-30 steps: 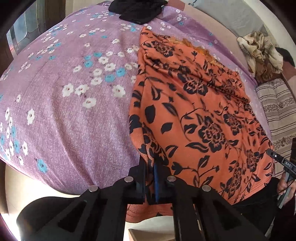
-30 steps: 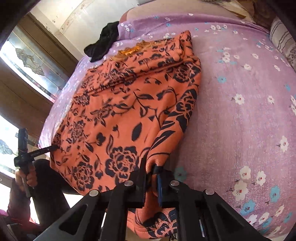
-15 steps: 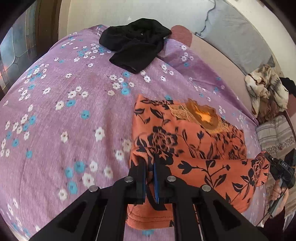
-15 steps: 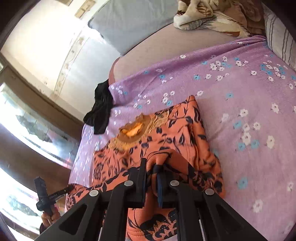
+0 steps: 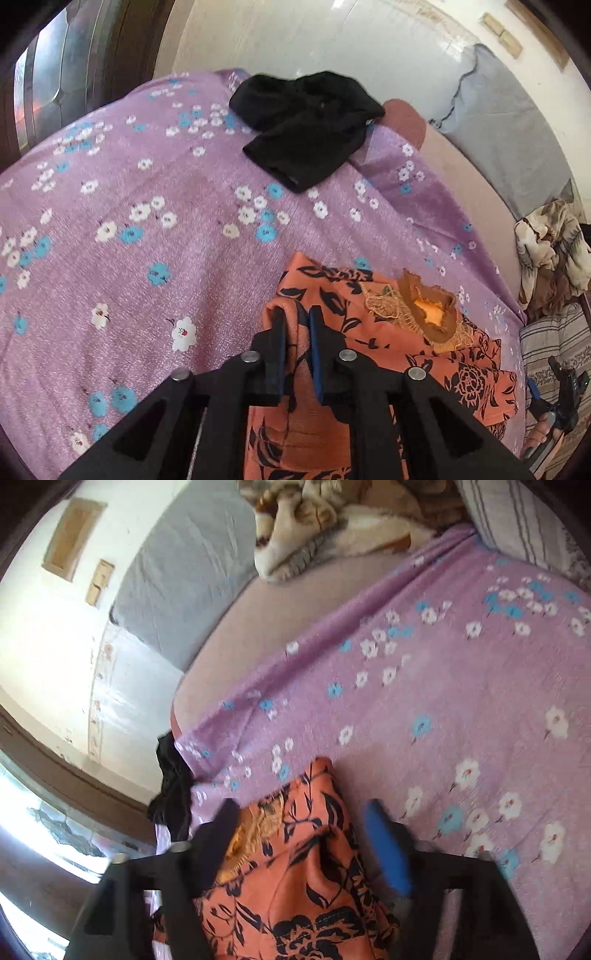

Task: Fold small clothes
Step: 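Fold the hem up toward the collar with the right gripper while the left gripper holds the blouse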

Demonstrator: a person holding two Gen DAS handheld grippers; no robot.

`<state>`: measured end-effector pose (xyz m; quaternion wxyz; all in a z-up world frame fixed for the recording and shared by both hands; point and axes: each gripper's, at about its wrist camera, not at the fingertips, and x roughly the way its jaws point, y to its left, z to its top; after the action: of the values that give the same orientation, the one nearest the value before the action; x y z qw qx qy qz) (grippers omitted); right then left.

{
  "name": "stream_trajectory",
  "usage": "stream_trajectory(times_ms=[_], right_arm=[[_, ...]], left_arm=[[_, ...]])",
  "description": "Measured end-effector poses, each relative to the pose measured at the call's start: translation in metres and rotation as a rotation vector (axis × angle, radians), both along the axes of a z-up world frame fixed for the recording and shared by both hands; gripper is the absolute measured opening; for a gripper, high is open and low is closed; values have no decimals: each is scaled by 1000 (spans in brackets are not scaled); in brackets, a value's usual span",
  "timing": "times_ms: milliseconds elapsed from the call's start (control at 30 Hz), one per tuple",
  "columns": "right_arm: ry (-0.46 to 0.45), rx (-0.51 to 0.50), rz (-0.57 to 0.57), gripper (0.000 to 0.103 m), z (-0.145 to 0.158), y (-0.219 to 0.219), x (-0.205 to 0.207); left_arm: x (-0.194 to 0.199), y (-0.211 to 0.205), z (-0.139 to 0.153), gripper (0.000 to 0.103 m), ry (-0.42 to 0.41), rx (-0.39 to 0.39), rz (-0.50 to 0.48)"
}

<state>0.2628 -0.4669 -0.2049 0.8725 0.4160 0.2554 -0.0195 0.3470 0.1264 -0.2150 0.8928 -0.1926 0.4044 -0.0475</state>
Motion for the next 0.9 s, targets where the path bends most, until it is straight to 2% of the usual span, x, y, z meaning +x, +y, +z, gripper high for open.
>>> stream_trajectory(times_ms=[33, 67, 100, 167, 233, 300, 400, 467, 533, 633, 733, 833, 867, 900], right_arm=[[10, -36, 34, 82, 8, 4, -2], [30, -73, 102, 78, 15, 14, -1], [41, -119, 159, 73, 21, 29, -3], [52, -212, 281, 52, 27, 66, -8], [92, -275, 411, 38, 25, 107, -9], [126, -295, 519, 38, 16, 143, -8], [213, -373, 638, 37, -4, 189, -2], [271, -402, 694, 37, -20, 207, 3], [327, -402, 735, 37, -35, 215, 9], [361, -409, 732, 37, -49, 216, 19], [349, -387, 693, 35, -48, 207, 40], [248, -439, 515, 35, -30, 190, 62], [201, -421, 456, 35, -25, 180, 66], [152, -402, 399, 35, -22, 170, 67]], left_arm=[[-11, 0, 8, 45, -46, 33, 37], [-19, -1, 14, 76, -83, 63, 74], [-27, -1, 18, 83, -108, 86, 97], [-34, 0, 20, 84, -86, 91, 87], [-44, -4, 17, 84, -34, 73, 50], [-55, -18, 8, 82, 18, 50, -23], [-65, -54, -3, 82, 69, -27, -232], [-65, -82, -5, 82, 77, -15, -383], [-62, -106, -13, 83, 97, 21, -470], [-40, -122, -30, 82, 150, 27, -496], [-13, -120, -34, 82, 147, -13, -484], [10, -103, -27, 83, 97, -104, -404], [14, -95, -22, 82, 63, -113, -350], [16, -88, -17, 82, 23, -91, -284]])
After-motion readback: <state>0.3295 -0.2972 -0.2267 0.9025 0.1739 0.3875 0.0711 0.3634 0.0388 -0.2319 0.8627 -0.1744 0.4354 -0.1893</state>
